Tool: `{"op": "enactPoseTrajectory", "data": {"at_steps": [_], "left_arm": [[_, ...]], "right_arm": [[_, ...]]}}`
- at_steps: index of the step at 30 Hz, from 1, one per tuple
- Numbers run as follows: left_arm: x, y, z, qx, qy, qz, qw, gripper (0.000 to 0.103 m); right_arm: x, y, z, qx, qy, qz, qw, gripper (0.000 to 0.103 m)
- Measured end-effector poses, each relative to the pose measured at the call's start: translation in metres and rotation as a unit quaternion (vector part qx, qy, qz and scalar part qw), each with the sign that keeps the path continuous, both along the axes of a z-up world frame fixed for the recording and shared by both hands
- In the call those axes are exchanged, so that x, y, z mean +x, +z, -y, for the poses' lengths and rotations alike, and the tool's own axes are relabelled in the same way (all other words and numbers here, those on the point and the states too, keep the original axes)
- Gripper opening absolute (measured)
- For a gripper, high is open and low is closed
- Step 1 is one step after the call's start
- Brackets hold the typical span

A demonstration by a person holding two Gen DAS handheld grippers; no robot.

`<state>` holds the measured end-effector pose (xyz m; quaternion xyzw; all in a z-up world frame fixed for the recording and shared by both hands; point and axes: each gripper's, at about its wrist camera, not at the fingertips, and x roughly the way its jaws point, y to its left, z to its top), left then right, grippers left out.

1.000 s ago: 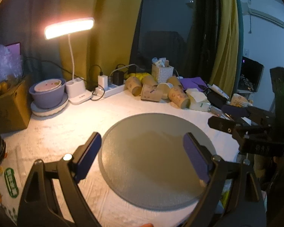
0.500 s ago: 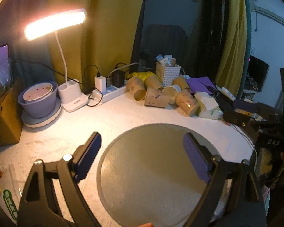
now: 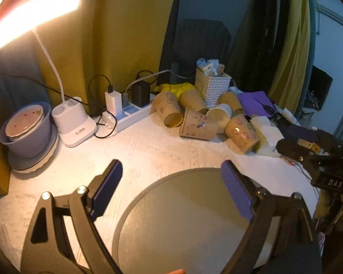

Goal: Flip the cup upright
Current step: 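Move the left tool toward the tipped-over pink-printed paper cups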

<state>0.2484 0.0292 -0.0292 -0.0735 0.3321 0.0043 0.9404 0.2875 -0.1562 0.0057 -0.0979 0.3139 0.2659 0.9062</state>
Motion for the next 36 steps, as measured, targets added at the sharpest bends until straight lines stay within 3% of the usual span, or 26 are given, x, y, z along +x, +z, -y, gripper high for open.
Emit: {"op": "enactPoseTrajectory", "data": {"at_steps": [11,23,27,36], "left_arm": [[0.076,-0.015,-0.011,0.017,-0.003,-0.019,0.9997,0.089],[0.158,-0.023,-0.006,0.045,-0.008,-0.008,0.9989,0.089],[0.180,-0.029,-0.010,0.037,-0.008,-0.013,0.9992,0.089],[0.230,-0.050,-0.026,-0.023,0.014,-0.041,0.9988,0.089]], "right_arm": [[0.068,-0.022,0.003,-0.004,-0.017,-0.017,1.000,0.077],[0.131,-0.029,0.004,-0.004,-0.043,-0.018,0.999,0.077],[0.140,-0.030,0.005,0.004,-0.050,-0.016,0.999,0.077],[0.166,-0.041,-0.001,-0.013,-0.061,-0.023,0.998,0.077]]}}
